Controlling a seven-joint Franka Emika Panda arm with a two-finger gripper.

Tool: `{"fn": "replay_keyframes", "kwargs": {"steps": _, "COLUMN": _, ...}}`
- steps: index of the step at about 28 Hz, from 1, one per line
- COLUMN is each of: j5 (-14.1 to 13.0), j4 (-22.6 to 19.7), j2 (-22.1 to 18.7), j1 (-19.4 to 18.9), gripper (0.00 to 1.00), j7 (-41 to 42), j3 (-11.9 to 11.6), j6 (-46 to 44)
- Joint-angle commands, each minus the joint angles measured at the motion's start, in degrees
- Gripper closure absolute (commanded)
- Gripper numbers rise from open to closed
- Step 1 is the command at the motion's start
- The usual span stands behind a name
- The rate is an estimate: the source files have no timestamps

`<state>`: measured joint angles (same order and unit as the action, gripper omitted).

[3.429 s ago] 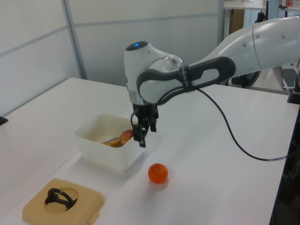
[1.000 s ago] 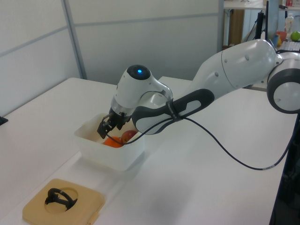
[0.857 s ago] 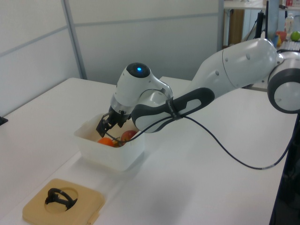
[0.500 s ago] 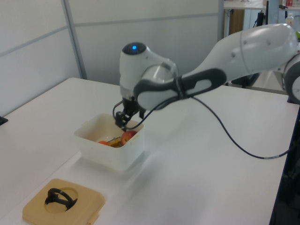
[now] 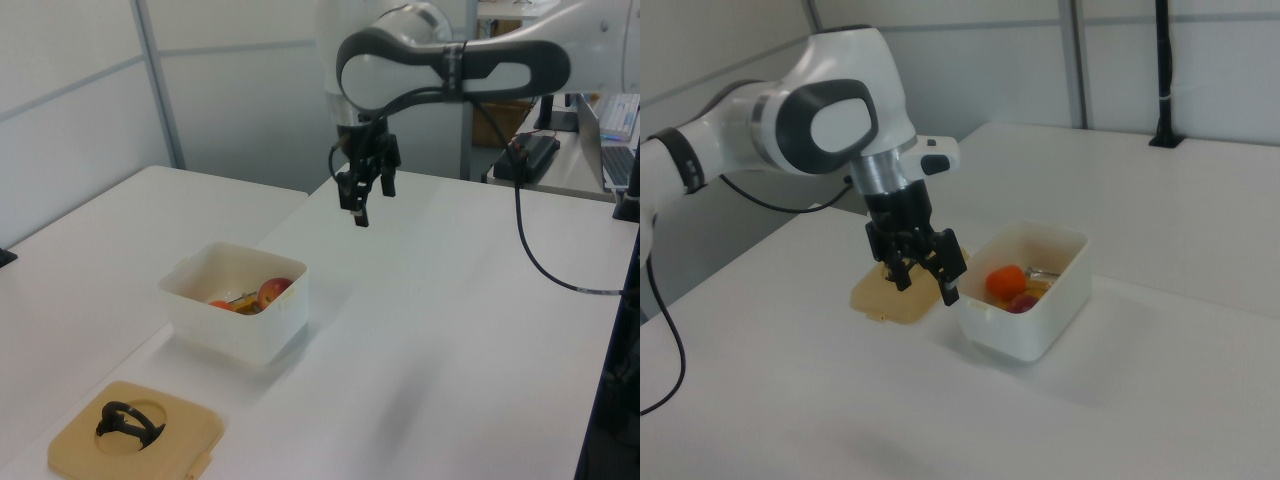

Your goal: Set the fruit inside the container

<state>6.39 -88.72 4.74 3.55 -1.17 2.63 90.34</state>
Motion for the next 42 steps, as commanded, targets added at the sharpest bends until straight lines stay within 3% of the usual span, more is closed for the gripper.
{"fn": "replay_keyframes", "kwargs": {"steps": 1, "j5": -1.56, "j4": -2.59, "j2": -3.77, "j1": -0.83, "gripper": 0.0, "j7": 3.19, "j3": -1.84, "j6": -2.27}}
{"fn": "replay_keyframes", "kwargs": {"steps": 42, "j5": -2.17, "j4": -2.68, "j2": -3.69, "j1": -1.71, "gripper": 0.0, "j7": 2.67, "j3": -1.49, "j6": 1.16}}
